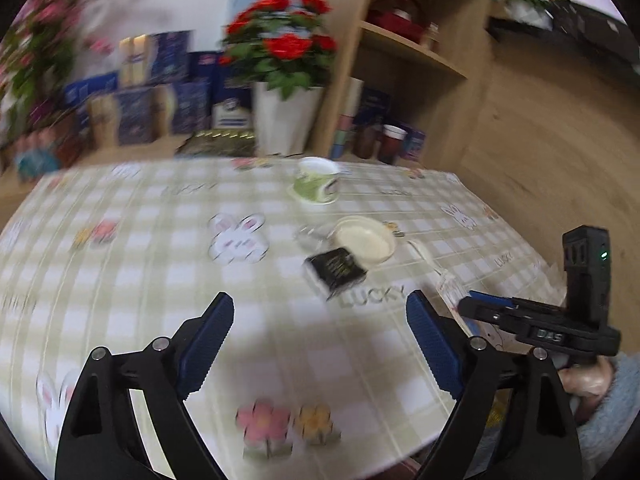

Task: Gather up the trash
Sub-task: 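Grasp the black 'Face' packet with the left gripper while the right holds the pen pack, then lift the black packet and the pen pack and carry both over the brown bin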

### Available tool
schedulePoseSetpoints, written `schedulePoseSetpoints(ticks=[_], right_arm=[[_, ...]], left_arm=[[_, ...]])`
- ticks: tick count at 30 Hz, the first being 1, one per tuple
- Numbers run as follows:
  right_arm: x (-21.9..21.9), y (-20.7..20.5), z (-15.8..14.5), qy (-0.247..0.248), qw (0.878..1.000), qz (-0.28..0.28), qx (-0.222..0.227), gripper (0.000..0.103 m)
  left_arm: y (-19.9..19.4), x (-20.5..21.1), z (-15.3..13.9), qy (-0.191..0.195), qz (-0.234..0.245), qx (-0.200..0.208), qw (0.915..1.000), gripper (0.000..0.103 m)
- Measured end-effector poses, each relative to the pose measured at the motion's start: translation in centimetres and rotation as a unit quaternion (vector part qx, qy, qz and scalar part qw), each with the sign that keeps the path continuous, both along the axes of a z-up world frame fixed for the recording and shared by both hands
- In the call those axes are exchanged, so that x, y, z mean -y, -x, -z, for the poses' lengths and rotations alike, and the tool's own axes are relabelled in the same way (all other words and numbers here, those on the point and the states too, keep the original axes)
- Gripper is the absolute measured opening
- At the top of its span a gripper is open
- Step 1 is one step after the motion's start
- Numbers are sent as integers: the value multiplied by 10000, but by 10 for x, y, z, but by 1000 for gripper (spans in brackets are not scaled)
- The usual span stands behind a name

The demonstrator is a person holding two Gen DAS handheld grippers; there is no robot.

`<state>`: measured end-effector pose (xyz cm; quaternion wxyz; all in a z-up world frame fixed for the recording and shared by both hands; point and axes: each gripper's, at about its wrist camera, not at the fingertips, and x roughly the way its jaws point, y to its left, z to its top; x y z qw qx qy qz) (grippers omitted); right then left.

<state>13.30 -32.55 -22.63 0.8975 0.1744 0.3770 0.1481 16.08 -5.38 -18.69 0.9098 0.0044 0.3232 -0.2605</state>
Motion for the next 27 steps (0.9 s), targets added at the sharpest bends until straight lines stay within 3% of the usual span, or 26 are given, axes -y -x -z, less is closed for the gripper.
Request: schedulePoseSetpoints(ticks=[2, 5, 12, 19, 21, 23, 27], right_arm=[[7, 3, -4, -19, 9999, 92, 65, 40], [18, 7, -10, -171, 9996, 177, 168, 40], [46, 13, -17, -423, 9974, 513, 286, 40], [61, 16, -17, -596, 9947, 780, 314, 40], [62, 20, -18, -563, 9944, 834, 338, 40], [64, 25, -19, -587, 9936, 900, 348, 40], [71, 37, -18, -718, 9907, 1103, 339, 40]], left_arm=[[-22, 24, 8, -264, 494, -103, 9984, 81], [-54, 62, 30, -1151, 988, -144, 9883, 69], [-102, 86, 59, -1276, 1481, -575, 9790, 69], [-115, 95, 80, -1737, 1582, -763, 9690, 67], [-115, 97, 85, -1845, 1585, -839, 9663, 56], [-116, 97, 86, -1867, 1512, -845, 9670, 36], [-108, 91, 84, -1901, 1333, -776, 9696, 23]])
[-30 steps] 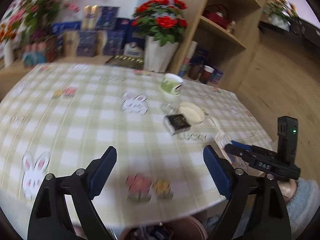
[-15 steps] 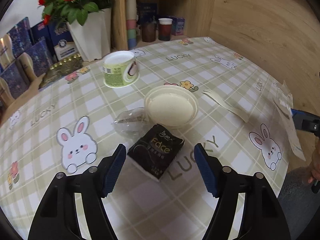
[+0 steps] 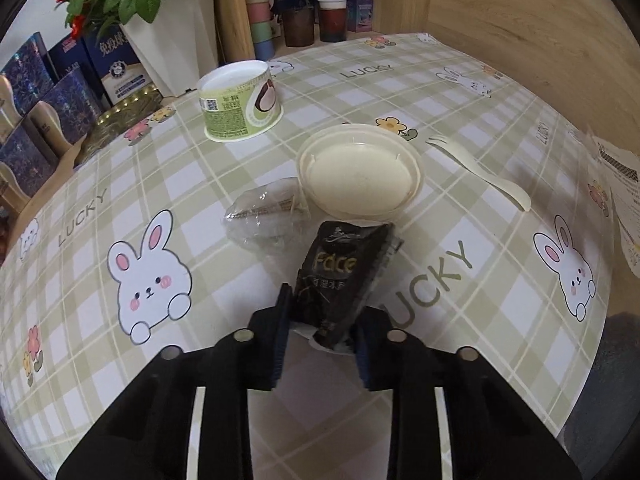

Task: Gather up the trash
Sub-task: 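Lift the black packet and the pen pack and carry both over the brown bin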

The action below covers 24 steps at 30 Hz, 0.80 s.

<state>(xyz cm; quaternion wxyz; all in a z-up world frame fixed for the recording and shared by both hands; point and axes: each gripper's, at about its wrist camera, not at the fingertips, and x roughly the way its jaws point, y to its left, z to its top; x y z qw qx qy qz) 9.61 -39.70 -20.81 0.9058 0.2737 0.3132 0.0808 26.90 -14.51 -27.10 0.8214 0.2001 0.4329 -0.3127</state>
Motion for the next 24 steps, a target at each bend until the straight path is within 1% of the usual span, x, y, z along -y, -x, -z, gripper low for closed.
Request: schedulePoseSetpoints(ticks=[1, 4, 8, 13, 15, 19, 24], right_arm=[[2, 6, 0, -13, 10000, 67, 7, 40], [3, 16, 1, -19, 9999, 120, -36, 40], [1, 31, 6, 63, 9998, 118, -128, 40], [-4, 45, 6, 43, 9998, 121, -165, 40], [-13, 50, 6, 187, 9996, 19, -207, 40], [-32, 59, 6, 281, 9989, -252, -263, 40], [-60, 72, 10, 369, 9968, -605, -368, 40]], left_arm=[[3, -3, -4, 48, -54, 24, 10000, 19], [17, -19, -13, 317, -271, 19, 9991, 16], [46, -39, -29, 664, -481, -20, 9966, 15], [85, -63, -48, 1171, -730, -116, 9904, 15], [101, -73, -57, 1360, -813, -121, 9873, 15], [136, -96, -72, 1677, -1058, -99, 9801, 15], [177, -126, -81, 1807, -1296, -5, 9750, 15]])
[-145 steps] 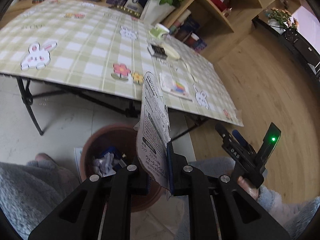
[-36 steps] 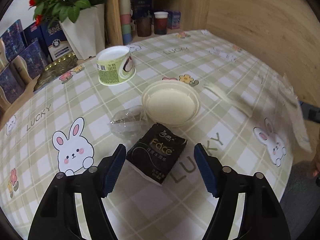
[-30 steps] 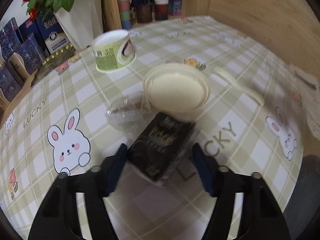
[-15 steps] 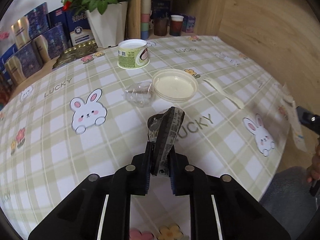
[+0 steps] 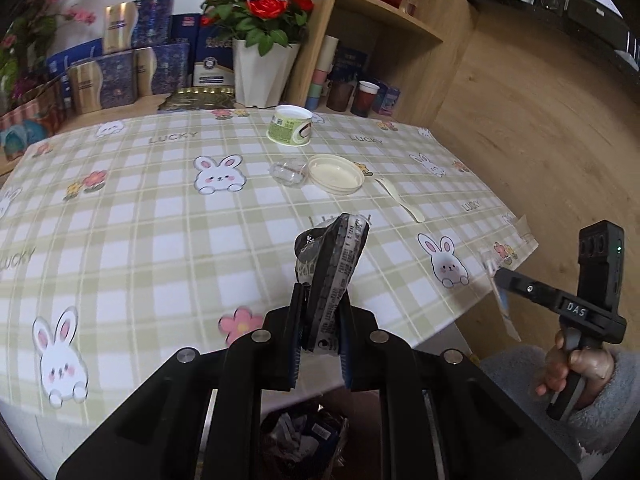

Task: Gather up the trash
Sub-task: 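Lift the black packet and the pen pack and carry both over the brown bin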

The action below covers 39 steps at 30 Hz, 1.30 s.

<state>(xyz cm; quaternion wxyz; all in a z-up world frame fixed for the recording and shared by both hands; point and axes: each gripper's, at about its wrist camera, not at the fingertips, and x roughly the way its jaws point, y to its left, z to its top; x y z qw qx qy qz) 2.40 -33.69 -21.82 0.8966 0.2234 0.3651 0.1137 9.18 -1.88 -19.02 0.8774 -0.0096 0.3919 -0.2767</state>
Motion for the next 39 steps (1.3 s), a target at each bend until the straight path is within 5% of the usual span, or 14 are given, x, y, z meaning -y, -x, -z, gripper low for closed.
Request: schedulePoseSetpoints(ticks=[19, 39], right_arm=[[-114, 38, 35, 246, 9882, -1400, -575, 40], [-172, 22, 117, 1088, 9558, -2147, -1688, 40]], left_arm=[[87, -68, 10, 195, -453, -55, 9988, 15], [100, -84, 20, 363, -547, -186, 9977, 15]])
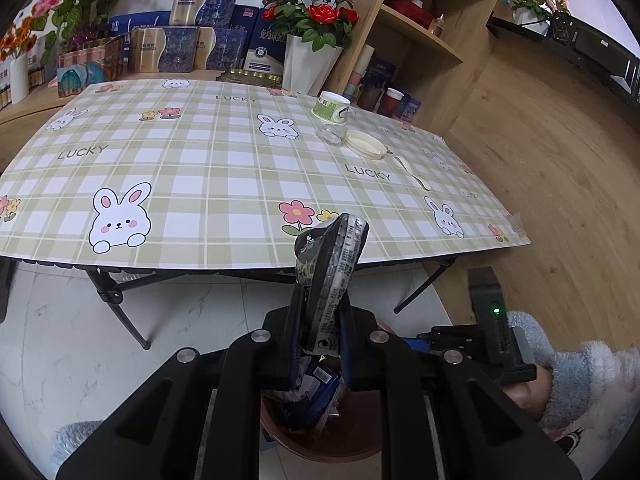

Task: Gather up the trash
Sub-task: 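Lower the pen pack into the brown bin and open the right gripper, then lower the black packet into the brown bin and open the left gripper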

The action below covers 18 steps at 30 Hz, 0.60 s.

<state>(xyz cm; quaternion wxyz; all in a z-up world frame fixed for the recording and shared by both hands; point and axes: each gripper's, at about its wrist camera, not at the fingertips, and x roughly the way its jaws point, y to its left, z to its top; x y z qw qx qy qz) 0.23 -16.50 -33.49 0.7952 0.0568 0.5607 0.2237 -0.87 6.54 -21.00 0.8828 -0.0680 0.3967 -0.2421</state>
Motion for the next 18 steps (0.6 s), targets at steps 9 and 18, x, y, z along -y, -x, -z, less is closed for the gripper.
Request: schedulePoseSetpoints(ticks=[9, 18], right_arm=[[6, -2, 2, 169, 9997, 176, -4, 53], [16, 0, -47, 385, 9942, 500, 870, 95]], left_arm=[[-1, 7, 4, -53, 69, -70, 9999, 15], [-1, 11, 8, -91, 130, -137, 9998, 15]])
